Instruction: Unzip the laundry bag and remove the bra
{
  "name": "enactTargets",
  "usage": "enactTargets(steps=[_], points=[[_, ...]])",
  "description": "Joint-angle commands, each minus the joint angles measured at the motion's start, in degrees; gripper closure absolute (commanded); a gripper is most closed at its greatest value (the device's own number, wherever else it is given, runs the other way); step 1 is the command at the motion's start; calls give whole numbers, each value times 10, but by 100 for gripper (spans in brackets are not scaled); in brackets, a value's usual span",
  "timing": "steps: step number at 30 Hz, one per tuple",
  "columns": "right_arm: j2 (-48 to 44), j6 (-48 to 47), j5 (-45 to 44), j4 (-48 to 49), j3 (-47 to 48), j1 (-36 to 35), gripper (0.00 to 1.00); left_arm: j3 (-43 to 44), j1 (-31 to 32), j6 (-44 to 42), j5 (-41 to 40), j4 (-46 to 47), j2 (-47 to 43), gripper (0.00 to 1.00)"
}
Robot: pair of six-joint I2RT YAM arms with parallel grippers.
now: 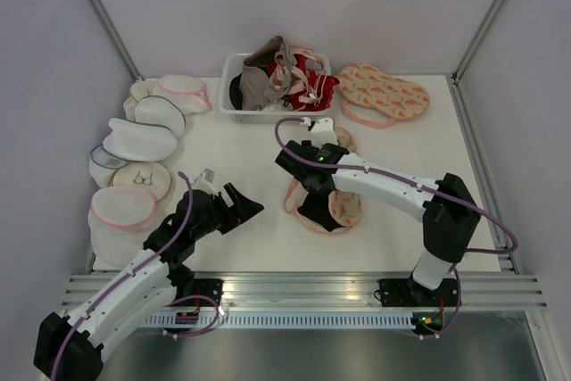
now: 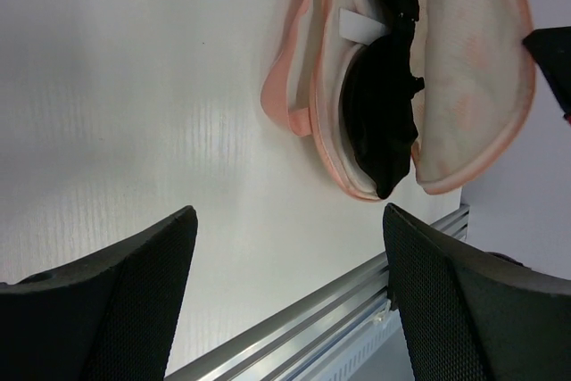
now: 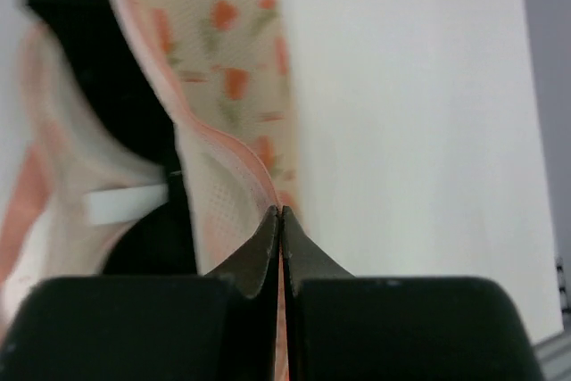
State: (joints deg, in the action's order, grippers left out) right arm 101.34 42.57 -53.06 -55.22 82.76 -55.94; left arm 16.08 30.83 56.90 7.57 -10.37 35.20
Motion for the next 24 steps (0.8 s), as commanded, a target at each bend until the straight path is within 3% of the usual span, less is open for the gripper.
enactTargets(steps=[1,9,11,12,14,15,18,19,24], points=[[-66,82,-69,-60,-67,56,100,27,-2,-33,9,18,12,12],[-233,150,-97,-57,-220,243,98,83,-2,-113,96,118,93,12],[-261,149,-110,-53,-224,272,84,112,-2,-127,113,128,139,12],[-287,127,-98,-37,-223,274,65,122,-2,-137,129,133,154,12],[-318,15,-51,52,-233,273,50,147,-2,-144,142,146,194,11],[-347,-21,24,86,-240,273,39,157,-2,-146,148,149,203,12],[-401,-135,153,214,-283,274,26,162,-2,-146,140,151,218,12],[-409,-148,229,257,-304,274,23,156,-2,-145,135,150,215,12],[-406,-162,414,372,-369,280,20,128,-2,-140,109,135,173,11]])
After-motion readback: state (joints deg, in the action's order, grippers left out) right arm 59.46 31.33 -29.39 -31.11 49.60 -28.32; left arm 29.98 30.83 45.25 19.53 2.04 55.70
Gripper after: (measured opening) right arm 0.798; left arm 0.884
